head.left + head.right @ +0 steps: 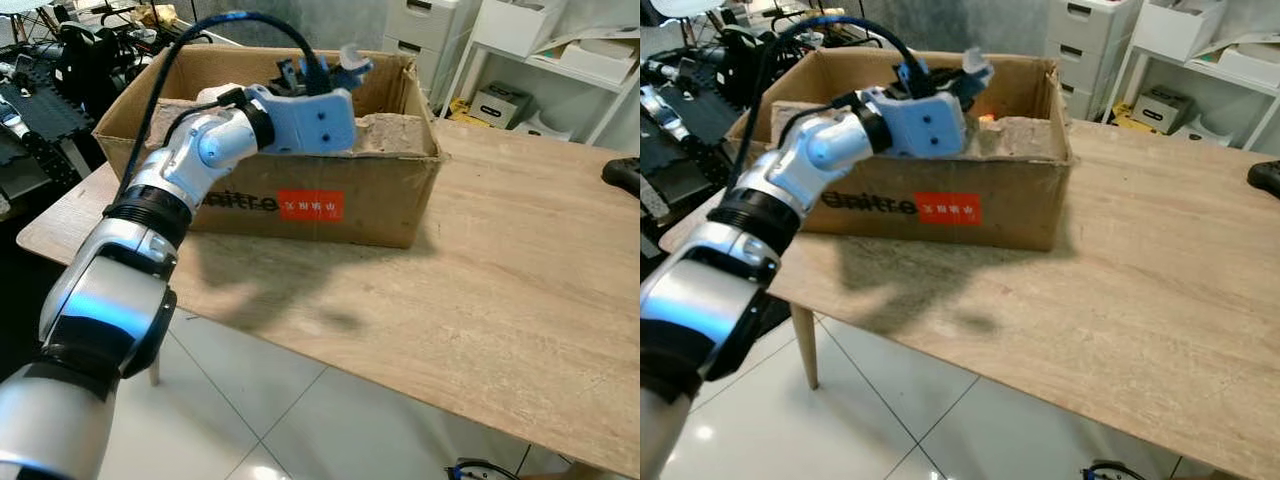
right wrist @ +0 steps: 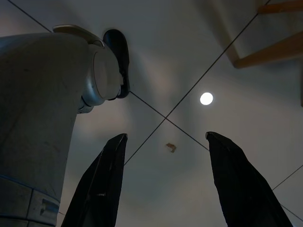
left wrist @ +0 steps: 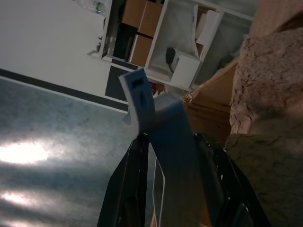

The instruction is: Picking trash to rubbish bin

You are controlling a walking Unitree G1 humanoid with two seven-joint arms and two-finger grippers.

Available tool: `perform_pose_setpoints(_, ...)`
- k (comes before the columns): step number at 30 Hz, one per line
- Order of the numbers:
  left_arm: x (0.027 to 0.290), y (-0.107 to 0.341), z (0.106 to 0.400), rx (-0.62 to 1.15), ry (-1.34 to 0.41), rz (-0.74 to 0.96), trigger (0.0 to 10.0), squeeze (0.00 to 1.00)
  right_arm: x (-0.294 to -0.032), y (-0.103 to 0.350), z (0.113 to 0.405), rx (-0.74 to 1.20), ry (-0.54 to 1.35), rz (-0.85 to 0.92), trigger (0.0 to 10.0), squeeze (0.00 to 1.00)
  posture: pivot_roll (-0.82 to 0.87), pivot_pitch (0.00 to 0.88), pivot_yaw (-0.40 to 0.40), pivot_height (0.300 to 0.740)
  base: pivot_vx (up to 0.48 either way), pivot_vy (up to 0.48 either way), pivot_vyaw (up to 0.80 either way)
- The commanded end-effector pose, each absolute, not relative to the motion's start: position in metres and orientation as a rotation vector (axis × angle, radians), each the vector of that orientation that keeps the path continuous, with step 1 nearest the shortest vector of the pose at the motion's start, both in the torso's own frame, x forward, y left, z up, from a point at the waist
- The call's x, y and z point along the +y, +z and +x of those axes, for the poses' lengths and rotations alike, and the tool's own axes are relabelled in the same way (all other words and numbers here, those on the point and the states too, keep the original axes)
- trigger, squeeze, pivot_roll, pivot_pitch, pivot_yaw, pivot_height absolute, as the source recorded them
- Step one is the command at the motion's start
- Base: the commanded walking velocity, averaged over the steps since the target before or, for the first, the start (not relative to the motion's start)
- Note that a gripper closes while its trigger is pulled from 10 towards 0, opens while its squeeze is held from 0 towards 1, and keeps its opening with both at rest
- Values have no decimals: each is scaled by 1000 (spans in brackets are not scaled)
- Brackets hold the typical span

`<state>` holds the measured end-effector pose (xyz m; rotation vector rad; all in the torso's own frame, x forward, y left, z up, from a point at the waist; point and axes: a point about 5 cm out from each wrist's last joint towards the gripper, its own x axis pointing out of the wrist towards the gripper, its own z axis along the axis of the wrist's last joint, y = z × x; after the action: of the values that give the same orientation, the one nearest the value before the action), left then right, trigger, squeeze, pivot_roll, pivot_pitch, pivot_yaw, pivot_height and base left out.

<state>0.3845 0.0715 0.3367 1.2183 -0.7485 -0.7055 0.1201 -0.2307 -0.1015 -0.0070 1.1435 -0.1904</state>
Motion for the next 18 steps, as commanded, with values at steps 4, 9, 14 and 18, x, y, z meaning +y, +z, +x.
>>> perform_pose_setpoints(4, 72, 342, 387, -722, -706, 1235, 10000, 0, -227, -105, 109, 1172, -206, 20, 10000, 0, -84, 127, 48, 740, 0, 0, 0)
perform_pose_setpoints(9, 88, 369, 391, -760, -522, 1182, 10000, 0, -227, -106, 107, 1178, -208, 23, 10000, 0, -84, 126, 46, 740, 0, 0, 0)
perform_pose_setpoints(14, 97, 376, 392, -752, -479, 1211, 10000, 0, -227, -106, 106, 1179, -207, 23, 10000, 0, -82, 125, 44, 740, 0, 0, 0)
perform_pose_setpoints(18, 97, 369, 391, -699, -604, 1162, 10000, 0, -228, -106, 107, 1178, -207, 21, 10000, 0, -78, 124, 41, 740, 0, 0, 0)
